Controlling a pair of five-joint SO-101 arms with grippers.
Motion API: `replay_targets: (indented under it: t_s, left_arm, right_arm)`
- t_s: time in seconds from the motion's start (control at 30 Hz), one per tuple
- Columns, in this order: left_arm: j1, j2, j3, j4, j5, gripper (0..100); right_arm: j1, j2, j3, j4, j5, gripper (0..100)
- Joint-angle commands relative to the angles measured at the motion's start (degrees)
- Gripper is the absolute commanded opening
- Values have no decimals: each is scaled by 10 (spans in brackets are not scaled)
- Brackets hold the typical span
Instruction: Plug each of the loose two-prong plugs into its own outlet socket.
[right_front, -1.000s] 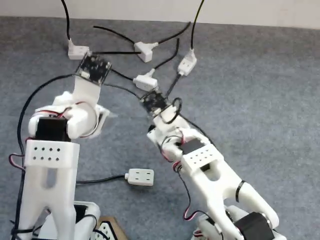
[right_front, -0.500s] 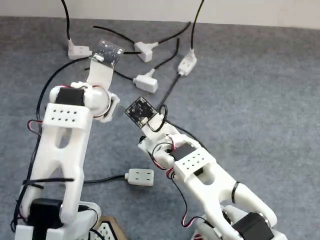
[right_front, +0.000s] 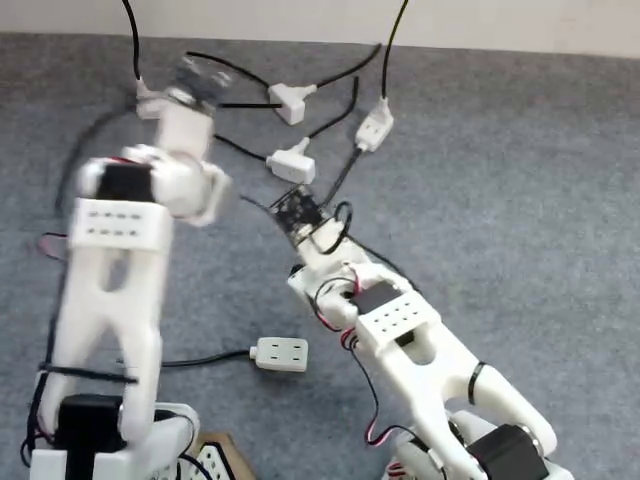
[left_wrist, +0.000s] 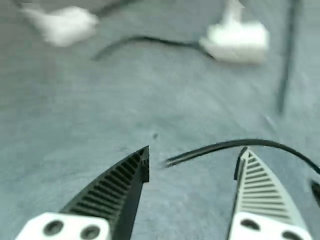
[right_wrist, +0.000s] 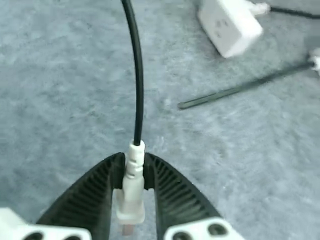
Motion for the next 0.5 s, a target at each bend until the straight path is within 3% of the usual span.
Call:
replay_targets:
  t_s: [0.0,0.1,0.27,0.37,0.47]
  left_arm:
    - [-77,0,-61,11,45,280]
    - [-112,12,9,7,44,280]
    - [-122,14,122,10,-33,280]
    - [-106,13,162,11,-84,265]
    - [-102,13,172,11,-90,199]
  right_arm:
    - [28,-13,-49,30,-28,5]
    - [36,-12,-96,83,-49,5]
    - [43,-5,-163,120,-51,5]
    - [68,-5,-188,124,-114,5]
    - [105,-4,-194,122,-169,5]
